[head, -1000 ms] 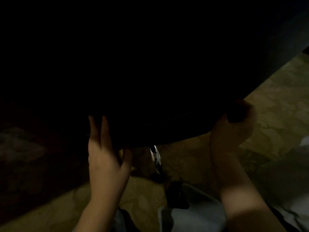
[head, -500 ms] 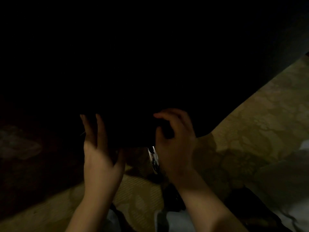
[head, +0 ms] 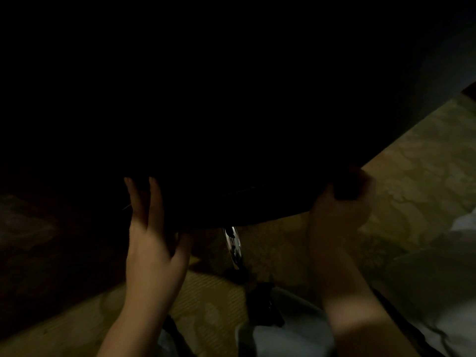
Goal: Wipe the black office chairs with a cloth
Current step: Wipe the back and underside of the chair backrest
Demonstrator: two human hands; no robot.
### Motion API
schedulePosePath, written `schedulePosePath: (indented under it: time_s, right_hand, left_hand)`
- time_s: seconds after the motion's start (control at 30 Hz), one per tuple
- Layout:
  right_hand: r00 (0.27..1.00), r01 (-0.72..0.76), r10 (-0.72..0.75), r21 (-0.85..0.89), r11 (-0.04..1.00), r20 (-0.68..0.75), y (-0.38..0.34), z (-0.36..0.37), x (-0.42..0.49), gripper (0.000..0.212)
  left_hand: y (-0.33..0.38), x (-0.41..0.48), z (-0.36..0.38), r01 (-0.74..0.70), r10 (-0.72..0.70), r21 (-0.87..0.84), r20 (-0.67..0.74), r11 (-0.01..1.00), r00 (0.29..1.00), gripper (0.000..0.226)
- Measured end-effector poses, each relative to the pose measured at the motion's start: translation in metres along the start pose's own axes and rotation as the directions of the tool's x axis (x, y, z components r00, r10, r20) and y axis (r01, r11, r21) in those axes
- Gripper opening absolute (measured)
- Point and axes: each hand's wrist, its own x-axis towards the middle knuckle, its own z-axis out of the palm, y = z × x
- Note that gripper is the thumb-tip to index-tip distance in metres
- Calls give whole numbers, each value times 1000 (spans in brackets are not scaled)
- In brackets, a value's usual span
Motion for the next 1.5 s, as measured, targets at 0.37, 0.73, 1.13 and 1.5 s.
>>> schedulePosePath:
  time_s: [0.37,0.73,1.13,1.5]
  right_hand:
    - [810,414,-402,69,908,427,-21,20,-61,23]
    - [796,605,-600,-68,793,79,-23,-32,22,27]
    - [976,130,-82,-239,962,202,63,-36,26,26]
    - [972,233,-225,-168,958,66,6,-42,40,37]
  left_hand:
    - [3,9,-6,46,-46,-17,-11,999,999,84]
    - [-15,16,-17,70,-69,5,-47,998,996,88]
    - [-15,14,-19,86,-85,-52,16,995,996,88]
    - [-12,12,-17,85,-84,-66,20,994,996,91]
